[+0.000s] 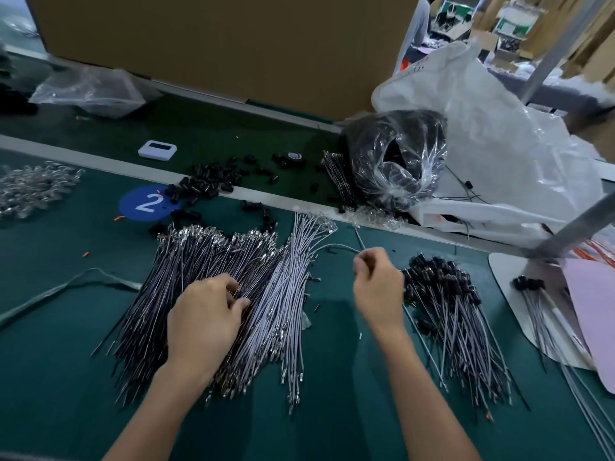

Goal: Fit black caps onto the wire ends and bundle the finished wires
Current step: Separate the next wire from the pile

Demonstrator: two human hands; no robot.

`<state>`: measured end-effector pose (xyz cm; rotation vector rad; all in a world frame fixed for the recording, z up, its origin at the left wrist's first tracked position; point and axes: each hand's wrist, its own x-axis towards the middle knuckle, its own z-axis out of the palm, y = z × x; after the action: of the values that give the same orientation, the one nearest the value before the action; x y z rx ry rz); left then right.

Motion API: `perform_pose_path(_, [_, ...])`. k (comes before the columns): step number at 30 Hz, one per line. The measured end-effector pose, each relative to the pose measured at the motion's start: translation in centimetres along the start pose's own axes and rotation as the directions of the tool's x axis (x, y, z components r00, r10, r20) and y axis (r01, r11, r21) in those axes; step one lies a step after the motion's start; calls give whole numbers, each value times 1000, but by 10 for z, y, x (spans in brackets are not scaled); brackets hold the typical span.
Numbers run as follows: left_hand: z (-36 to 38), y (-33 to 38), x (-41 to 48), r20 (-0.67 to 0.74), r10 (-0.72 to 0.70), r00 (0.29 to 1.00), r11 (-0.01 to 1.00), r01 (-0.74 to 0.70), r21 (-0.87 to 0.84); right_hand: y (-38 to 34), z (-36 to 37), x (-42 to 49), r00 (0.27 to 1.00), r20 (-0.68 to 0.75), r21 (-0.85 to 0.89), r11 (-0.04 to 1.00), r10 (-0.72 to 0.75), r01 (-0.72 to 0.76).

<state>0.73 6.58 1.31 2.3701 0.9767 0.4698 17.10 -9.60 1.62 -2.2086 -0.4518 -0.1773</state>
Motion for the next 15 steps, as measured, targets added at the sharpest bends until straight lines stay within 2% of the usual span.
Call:
perform_pose_path(2, [-3, 0, 4, 52, -30, 998, 999, 32, -34, -1, -26, -6, 994, -105, 117, 993, -7, 19])
perform_pose_path(4, [-4, 0, 8, 86, -39, 995, 998, 44, -54, -2, -52, -16, 986, -159, 282, 959, 53, -6])
perform_pose_path(8, [-5, 3, 8, 86, -39, 996, 996, 45, -71, -11, -92, -39, 971, -121, 660, 748, 206, -77])
perform_pose_path(11, [-7, 3, 9, 77, -38, 996, 995, 45, -87, -15, -107, -49, 961, -148, 718, 694, 233, -57])
perform_pose_path(15, [-15, 7, 12, 75, 3, 997, 986, 9, -165, -18, -105, -55, 970, -175, 659, 752, 170, -13])
